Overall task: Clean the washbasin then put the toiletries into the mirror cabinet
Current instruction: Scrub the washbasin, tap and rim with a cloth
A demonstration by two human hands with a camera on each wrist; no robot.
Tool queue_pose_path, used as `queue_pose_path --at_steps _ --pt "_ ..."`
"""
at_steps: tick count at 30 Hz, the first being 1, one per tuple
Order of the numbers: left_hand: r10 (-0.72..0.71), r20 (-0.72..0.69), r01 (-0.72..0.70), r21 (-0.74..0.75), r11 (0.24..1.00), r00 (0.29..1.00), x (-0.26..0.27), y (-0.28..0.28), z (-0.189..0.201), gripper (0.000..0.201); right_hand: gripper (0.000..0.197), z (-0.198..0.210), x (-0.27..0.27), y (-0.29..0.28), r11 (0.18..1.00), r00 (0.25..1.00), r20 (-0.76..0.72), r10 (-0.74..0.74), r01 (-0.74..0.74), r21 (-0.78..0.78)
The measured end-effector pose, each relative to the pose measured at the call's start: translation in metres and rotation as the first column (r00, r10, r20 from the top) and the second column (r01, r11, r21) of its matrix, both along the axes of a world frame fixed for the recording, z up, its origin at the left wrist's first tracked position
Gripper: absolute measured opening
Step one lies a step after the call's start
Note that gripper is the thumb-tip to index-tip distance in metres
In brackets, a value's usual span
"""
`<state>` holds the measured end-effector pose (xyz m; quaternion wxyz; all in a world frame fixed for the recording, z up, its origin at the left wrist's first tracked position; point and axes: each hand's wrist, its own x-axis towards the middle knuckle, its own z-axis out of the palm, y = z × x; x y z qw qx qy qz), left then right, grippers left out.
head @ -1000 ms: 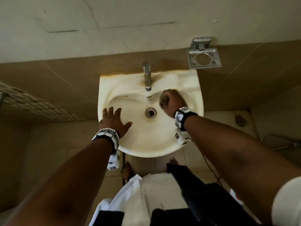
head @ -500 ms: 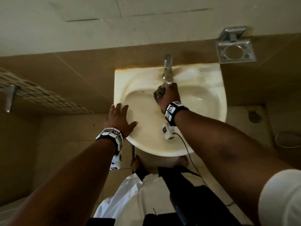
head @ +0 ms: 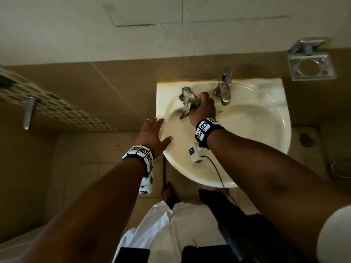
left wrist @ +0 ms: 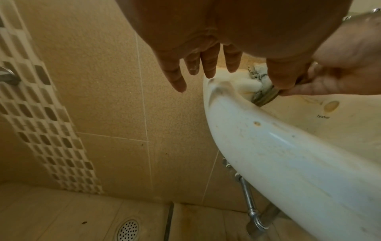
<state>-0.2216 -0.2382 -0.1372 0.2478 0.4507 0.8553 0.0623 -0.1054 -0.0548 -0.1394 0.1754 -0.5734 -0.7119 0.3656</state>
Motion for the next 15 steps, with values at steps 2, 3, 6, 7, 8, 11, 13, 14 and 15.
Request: queue_pose_path --at_steps 2,3,6,7,8,11,13,14,15 --pt "-0.021 0.019 0.020 0.003 1.000 1.000 -0.002 0.000 -0.002 0.087 0.053 -0.005 -0.007 -0.011 0.999 0.995 -0.094 -0.032 0.028 -0.043" --pt "-0.032 0.025 0.032 0.010 0.999 0.999 -0.002 0.000 -0.002 0.087 0.062 -0.007 -0.010 -0.015 0.998 0.994 -0.111 -0.014 0.007 -0.060" --pt "-0.056 0.030 0.055 0.039 0.998 0.998 -0.006 0.002 -0.002 0.085 0.074 -0.012 -0.019 -0.019 0.998 0.997 -0.031 0.064 -0.065 -0.020" --pt "-0.058 0.033 0.056 0.044 0.997 0.998 -0.008 0.002 -0.001 0.085 0.072 -0.012 -0.022 -0.019 0.998 0.998 -0.011 0.064 -0.064 0.000" --pt "-0.056 0.039 0.055 0.045 0.997 0.998 -0.009 0.001 -0.001 0.085 0.070 -0.013 -0.024 -0.019 0.998 0.998 -0.001 0.059 -0.059 0.011" --pt "-0.044 0.063 0.042 0.046 0.998 0.997 -0.015 0.000 0.001 0.083 0.067 -0.013 -0.027 -0.023 0.994 0.994 0.024 0.111 -0.111 -0.008" --pt "-0.044 0.069 0.041 0.048 0.998 0.997 -0.016 0.000 0.001 0.081 0.065 -0.012 -0.025 -0.025 0.977 0.977 0.026 0.211 -0.211 -0.003" --pt "-0.046 0.072 0.043 0.046 0.998 0.996 -0.017 0.000 0.001 0.079 0.063 -0.010 -0.024 -0.027 0.963 0.962 0.032 0.271 -0.271 0.010" --pt "-0.047 0.075 0.043 0.048 0.998 0.996 -0.018 0.001 0.001 0.076 0.063 -0.009 -0.024 -0.030 0.943 0.943 0.038 0.330 -0.331 0.022"
